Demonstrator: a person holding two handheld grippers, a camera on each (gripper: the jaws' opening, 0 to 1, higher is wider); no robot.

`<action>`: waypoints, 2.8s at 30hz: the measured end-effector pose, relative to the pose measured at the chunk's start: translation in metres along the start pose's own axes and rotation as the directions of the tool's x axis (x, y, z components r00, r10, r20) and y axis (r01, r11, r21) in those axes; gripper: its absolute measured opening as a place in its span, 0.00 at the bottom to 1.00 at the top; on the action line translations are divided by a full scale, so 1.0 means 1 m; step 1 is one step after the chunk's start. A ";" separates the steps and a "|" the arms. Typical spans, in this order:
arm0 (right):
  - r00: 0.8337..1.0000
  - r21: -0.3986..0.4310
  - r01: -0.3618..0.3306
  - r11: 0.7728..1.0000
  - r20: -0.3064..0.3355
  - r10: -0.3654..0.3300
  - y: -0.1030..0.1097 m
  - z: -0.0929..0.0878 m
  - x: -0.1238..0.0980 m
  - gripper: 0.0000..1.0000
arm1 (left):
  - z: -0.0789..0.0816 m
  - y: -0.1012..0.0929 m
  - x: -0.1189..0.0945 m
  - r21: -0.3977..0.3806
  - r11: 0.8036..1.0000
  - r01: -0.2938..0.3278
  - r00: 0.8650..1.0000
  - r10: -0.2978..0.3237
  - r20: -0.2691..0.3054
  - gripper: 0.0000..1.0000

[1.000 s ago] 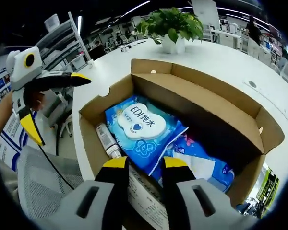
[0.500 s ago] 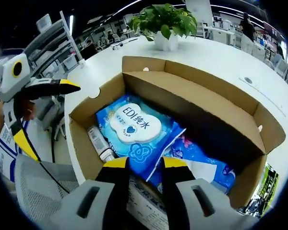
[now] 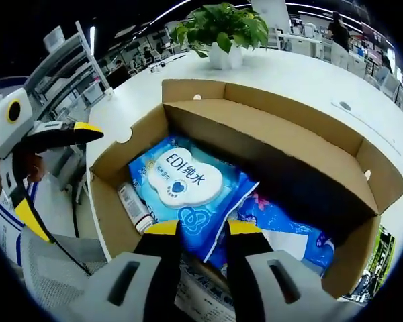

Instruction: Operate the shoe box by opening the lid, removing the specified soft item, and placing it in the target area until the item is outside and the box remains undamaged.

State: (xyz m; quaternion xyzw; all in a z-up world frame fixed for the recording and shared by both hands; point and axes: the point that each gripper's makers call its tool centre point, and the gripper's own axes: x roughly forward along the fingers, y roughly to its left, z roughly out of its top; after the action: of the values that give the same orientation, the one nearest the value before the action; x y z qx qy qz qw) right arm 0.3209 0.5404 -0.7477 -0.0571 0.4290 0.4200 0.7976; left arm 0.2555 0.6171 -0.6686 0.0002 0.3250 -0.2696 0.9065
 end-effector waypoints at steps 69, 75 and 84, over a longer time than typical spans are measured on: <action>0.986 0.150 0.109 0.983 0.109 -0.126 -0.034 0.013 -0.070 0.00 | -0.004 0.018 0.055 -0.046 0.996 -0.076 0.986 0.068 -0.149 0.36; 0.984 0.152 0.116 0.982 0.115 -0.134 -0.040 0.009 -0.078 0.00 | -0.012 0.016 0.066 -0.070 0.995 -0.071 0.980 0.057 -0.193 0.32; 0.983 0.186 0.126 0.974 0.112 -0.149 -0.054 -0.003 -0.089 0.00 | -0.017 0.003 0.082 -0.131 0.991 -0.016 0.974 -0.014 -0.227 0.31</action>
State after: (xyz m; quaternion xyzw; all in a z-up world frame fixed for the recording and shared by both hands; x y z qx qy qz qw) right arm 0.3329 0.4484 -0.6990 0.0114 0.4090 0.3264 0.8521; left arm 0.2998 0.5827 -0.7313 -0.0287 0.4440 -0.2454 0.8613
